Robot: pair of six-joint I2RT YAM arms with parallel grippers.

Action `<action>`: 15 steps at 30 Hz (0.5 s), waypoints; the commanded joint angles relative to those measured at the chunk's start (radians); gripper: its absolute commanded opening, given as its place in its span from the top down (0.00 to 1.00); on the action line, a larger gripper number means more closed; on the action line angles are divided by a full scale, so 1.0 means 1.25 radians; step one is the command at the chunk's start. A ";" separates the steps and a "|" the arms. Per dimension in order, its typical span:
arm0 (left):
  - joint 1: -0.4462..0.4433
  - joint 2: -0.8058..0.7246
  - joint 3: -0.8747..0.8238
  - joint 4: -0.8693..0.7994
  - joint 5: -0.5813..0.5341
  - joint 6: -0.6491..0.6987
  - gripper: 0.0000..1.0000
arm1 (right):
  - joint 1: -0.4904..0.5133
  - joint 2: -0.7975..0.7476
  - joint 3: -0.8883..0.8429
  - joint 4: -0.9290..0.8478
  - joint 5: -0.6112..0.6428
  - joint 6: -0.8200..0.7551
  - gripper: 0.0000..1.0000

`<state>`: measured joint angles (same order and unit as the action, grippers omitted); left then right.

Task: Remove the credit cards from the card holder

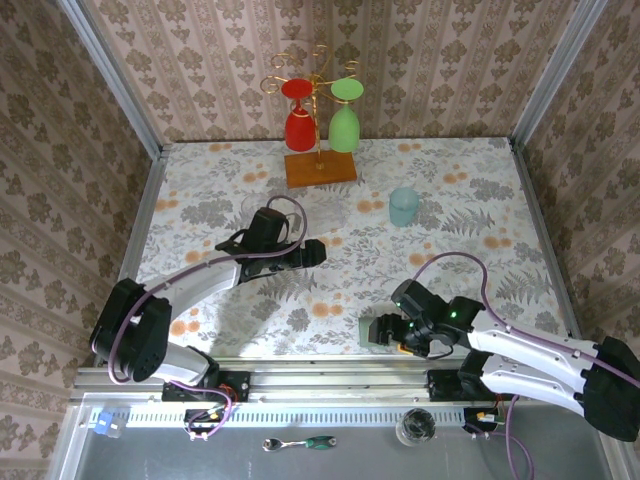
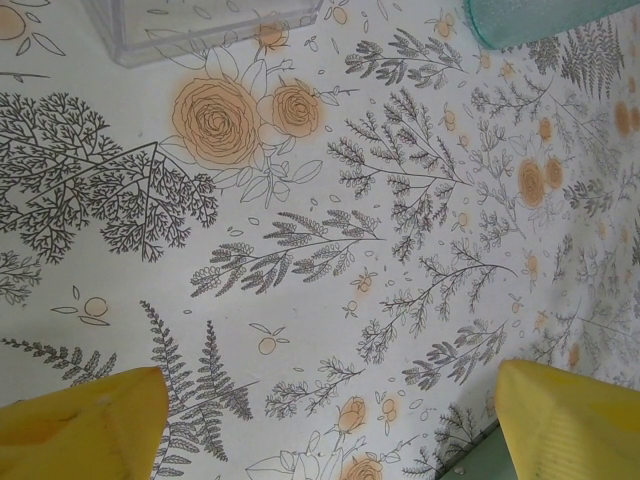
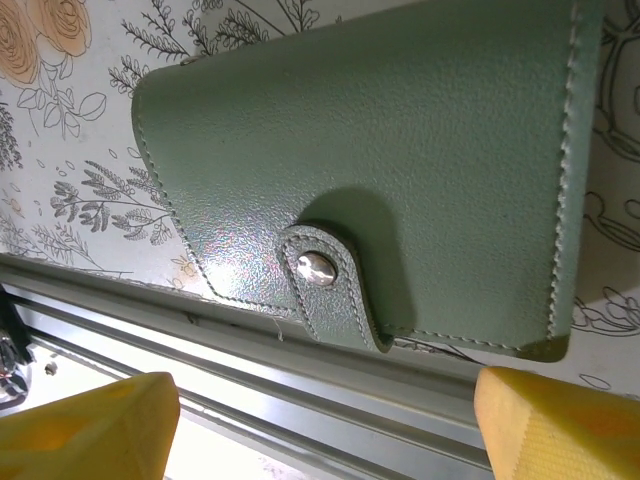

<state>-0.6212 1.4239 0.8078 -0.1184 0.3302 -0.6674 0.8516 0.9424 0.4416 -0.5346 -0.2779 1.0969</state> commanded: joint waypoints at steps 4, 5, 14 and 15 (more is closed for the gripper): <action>-0.002 -0.003 0.021 0.004 -0.005 -0.017 0.13 | 0.008 0.043 -0.010 0.087 -0.032 0.020 0.20; -0.002 -0.004 0.020 0.003 -0.008 -0.016 0.13 | 0.008 0.049 -0.006 0.091 -0.027 0.020 0.20; 0.005 -0.026 0.015 -0.034 -0.038 -0.006 0.12 | 0.007 0.121 0.036 0.124 0.020 0.006 0.20; 0.008 -0.028 0.014 -0.040 -0.039 -0.004 0.12 | 0.008 0.127 0.043 0.123 0.028 0.003 0.20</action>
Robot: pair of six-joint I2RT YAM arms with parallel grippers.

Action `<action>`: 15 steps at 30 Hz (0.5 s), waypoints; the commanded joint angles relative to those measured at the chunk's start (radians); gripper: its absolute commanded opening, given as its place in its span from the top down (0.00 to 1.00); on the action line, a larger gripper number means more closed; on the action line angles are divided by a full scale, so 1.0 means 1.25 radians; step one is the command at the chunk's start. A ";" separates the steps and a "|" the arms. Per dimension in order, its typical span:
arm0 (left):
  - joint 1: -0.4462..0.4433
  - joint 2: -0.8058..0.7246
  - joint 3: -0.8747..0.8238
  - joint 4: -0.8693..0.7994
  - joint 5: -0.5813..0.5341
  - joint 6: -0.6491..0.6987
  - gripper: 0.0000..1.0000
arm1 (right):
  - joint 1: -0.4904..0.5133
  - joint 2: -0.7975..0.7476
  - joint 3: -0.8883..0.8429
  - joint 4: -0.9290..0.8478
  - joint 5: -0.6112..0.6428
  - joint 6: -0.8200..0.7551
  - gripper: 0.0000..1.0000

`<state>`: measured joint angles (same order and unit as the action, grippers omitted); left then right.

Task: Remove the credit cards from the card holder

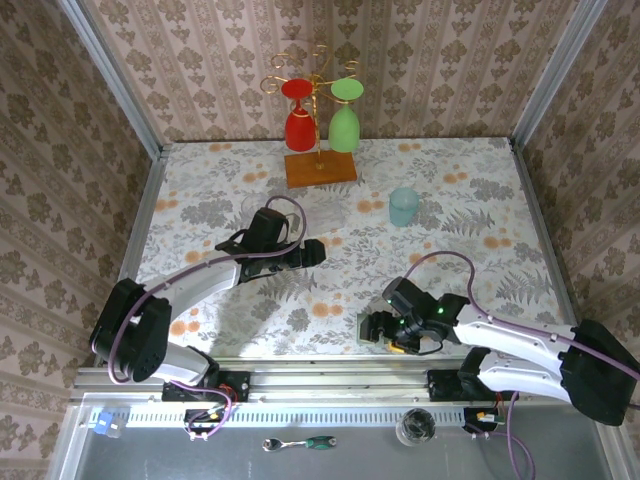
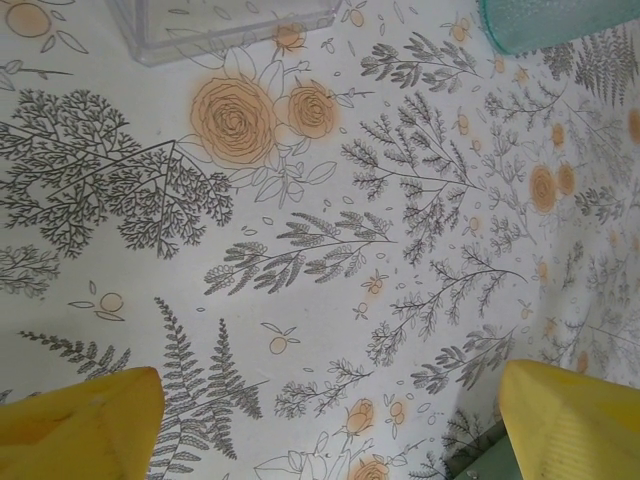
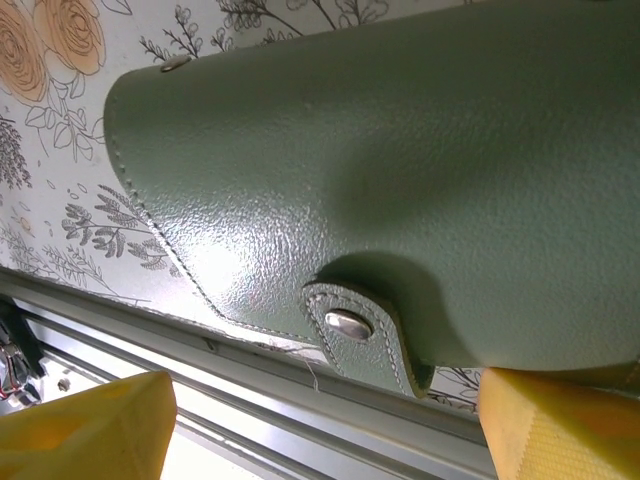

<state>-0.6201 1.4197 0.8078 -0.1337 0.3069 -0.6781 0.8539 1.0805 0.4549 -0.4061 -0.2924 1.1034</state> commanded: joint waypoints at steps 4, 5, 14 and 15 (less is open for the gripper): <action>0.023 -0.039 0.007 -0.041 -0.020 0.004 0.12 | 0.005 0.053 0.060 0.036 0.061 -0.014 0.20; 0.026 -0.044 0.004 -0.042 -0.020 0.005 0.12 | 0.005 0.066 0.068 0.043 0.062 -0.016 0.20; 0.047 -0.062 -0.010 -0.076 -0.020 0.023 0.12 | 0.003 0.202 0.166 0.048 0.091 -0.078 0.20; 0.048 -0.064 -0.013 -0.083 -0.020 0.026 0.12 | 0.002 0.211 0.177 0.041 0.098 -0.085 0.20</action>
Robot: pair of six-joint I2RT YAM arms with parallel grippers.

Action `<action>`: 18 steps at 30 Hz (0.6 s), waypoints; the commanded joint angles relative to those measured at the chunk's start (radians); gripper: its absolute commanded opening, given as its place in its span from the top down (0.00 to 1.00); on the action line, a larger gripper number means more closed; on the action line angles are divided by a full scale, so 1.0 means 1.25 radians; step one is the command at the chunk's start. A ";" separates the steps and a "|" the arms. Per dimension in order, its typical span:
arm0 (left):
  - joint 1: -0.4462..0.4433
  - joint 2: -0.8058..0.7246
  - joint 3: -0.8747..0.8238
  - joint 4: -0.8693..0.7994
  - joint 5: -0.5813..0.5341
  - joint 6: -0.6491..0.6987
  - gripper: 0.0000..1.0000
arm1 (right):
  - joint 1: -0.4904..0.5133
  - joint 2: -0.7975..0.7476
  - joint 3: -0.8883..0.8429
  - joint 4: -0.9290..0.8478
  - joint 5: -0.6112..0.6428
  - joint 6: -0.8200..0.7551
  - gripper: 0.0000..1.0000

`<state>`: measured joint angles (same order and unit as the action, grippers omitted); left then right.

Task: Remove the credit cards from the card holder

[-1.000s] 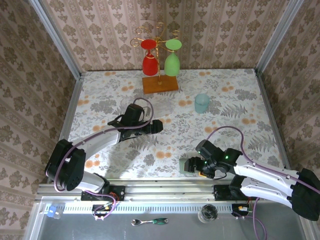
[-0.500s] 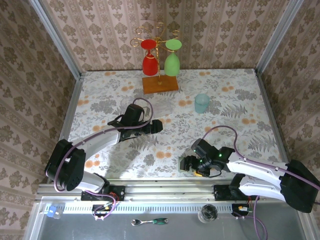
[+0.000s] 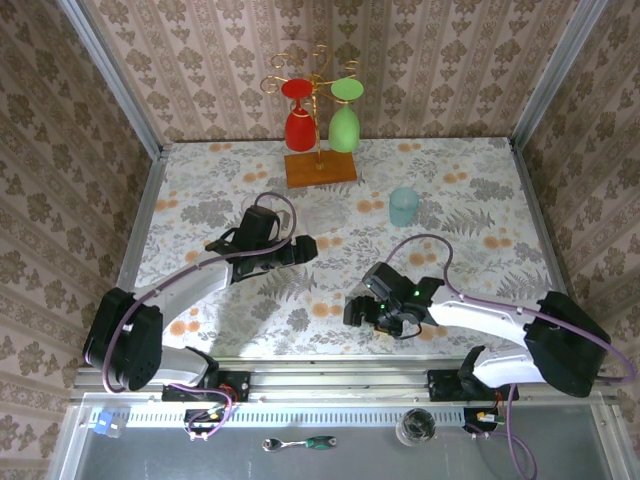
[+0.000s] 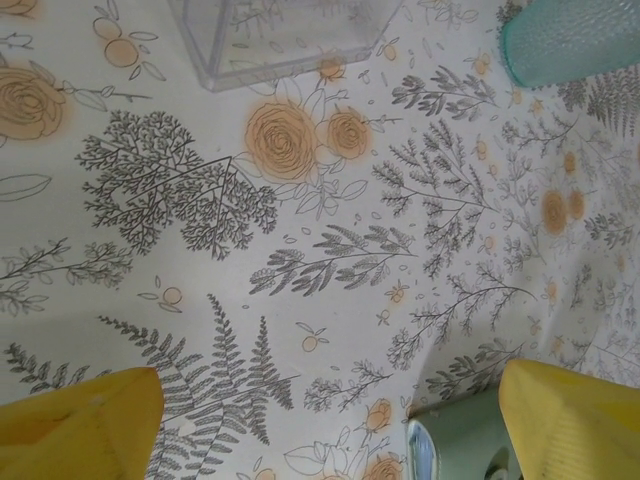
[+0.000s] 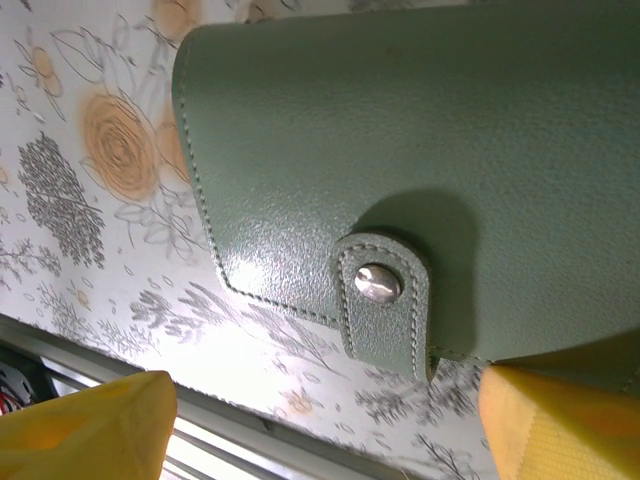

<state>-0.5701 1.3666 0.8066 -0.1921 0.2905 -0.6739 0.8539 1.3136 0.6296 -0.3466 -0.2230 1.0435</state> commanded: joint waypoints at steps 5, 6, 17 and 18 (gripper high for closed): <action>0.013 -0.048 -0.038 -0.047 -0.016 0.024 0.11 | -0.013 0.048 0.070 -0.028 0.080 -0.066 0.20; 0.014 -0.053 -0.043 -0.045 -0.016 0.022 0.11 | -0.022 0.053 0.072 -0.023 0.080 -0.071 0.20; 0.016 -0.073 -0.071 -0.046 -0.004 0.015 0.11 | -0.125 0.118 0.091 0.003 0.060 -0.149 0.19; 0.016 -0.076 -0.071 -0.046 -0.004 0.014 0.11 | -0.134 0.127 0.095 0.011 0.051 -0.158 0.19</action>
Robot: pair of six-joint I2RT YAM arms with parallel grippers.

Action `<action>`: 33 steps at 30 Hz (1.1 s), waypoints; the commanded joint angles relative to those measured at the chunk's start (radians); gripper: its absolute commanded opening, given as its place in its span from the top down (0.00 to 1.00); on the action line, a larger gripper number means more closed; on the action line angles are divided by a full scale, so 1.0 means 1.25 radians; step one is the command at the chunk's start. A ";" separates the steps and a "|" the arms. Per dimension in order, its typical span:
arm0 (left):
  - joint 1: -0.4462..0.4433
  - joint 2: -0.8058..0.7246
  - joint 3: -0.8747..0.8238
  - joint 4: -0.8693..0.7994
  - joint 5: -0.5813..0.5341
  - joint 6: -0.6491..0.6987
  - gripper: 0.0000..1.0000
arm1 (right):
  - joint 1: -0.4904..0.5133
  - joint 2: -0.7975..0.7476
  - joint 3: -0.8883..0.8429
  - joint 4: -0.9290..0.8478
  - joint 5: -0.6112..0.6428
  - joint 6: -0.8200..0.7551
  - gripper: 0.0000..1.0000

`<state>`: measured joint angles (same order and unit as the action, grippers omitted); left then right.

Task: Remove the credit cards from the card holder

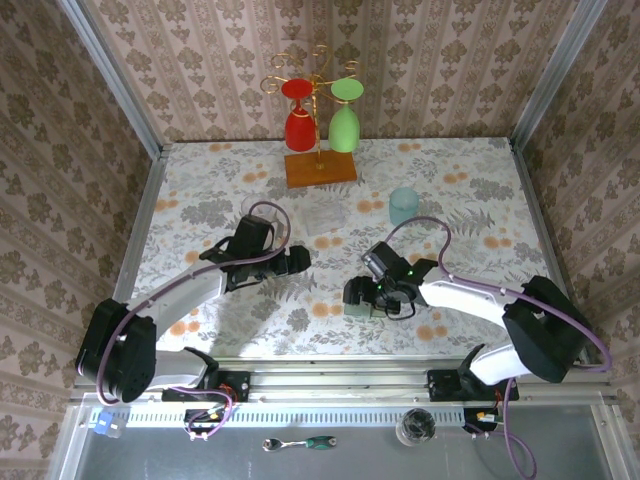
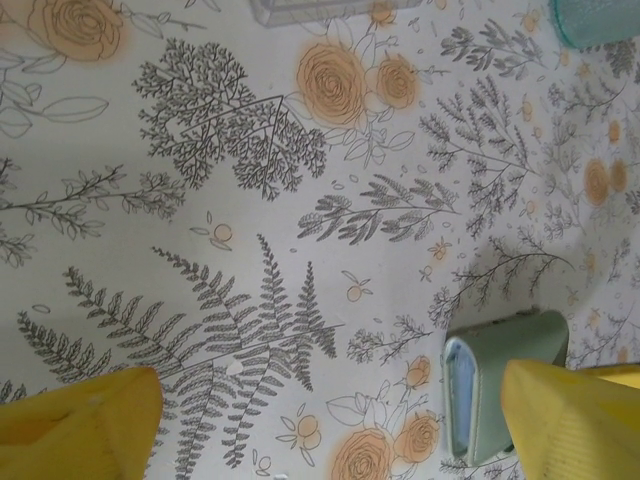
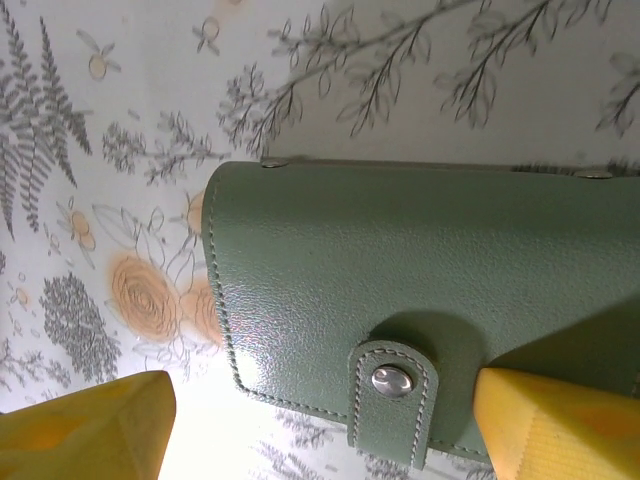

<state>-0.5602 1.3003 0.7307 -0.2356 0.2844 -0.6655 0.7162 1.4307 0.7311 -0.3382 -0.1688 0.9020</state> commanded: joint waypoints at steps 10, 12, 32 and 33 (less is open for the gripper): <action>-0.002 0.010 0.007 0.026 0.040 -0.001 0.18 | -0.048 -0.002 0.035 -0.017 -0.036 -0.058 0.20; -0.010 0.032 0.019 0.040 0.051 -0.002 0.21 | -0.043 -0.025 0.013 -0.018 -0.059 -0.046 0.20; -0.116 0.344 0.232 0.155 0.185 -0.035 0.60 | -0.052 -0.065 -0.112 0.084 -0.053 0.021 0.21; -0.119 0.352 0.236 0.158 0.190 -0.038 0.61 | -0.059 -0.061 -0.108 0.088 -0.051 0.017 0.21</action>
<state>-0.6949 1.7157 0.9916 -0.0555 0.4721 -0.6930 0.6632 1.3434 0.5949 -0.2668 -0.2661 0.9157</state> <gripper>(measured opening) 0.397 0.788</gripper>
